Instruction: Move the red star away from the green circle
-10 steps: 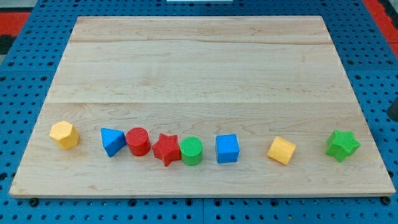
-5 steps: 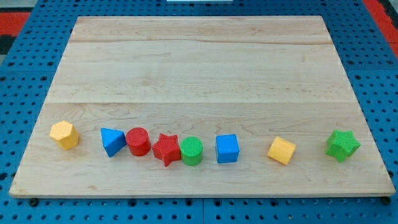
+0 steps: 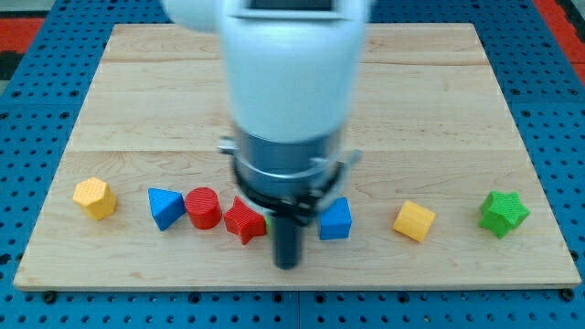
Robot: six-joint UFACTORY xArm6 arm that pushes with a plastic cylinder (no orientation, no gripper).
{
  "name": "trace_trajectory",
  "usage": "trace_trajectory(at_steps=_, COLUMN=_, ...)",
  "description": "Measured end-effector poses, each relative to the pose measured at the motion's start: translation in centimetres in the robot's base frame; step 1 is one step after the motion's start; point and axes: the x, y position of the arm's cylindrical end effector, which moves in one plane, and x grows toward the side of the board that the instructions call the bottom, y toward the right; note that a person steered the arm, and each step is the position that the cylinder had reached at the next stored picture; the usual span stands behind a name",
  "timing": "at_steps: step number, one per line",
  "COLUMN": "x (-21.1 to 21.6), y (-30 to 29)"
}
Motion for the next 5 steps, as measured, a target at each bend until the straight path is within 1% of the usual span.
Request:
trace_trajectory(at_steps=2, x=-5.7, y=-7.7)
trace_trajectory(at_steps=3, x=-5.3, y=-5.9)
trace_trajectory(at_steps=4, x=-2.8, y=-4.8)
trace_trajectory(at_steps=5, x=-2.0, y=-10.3)
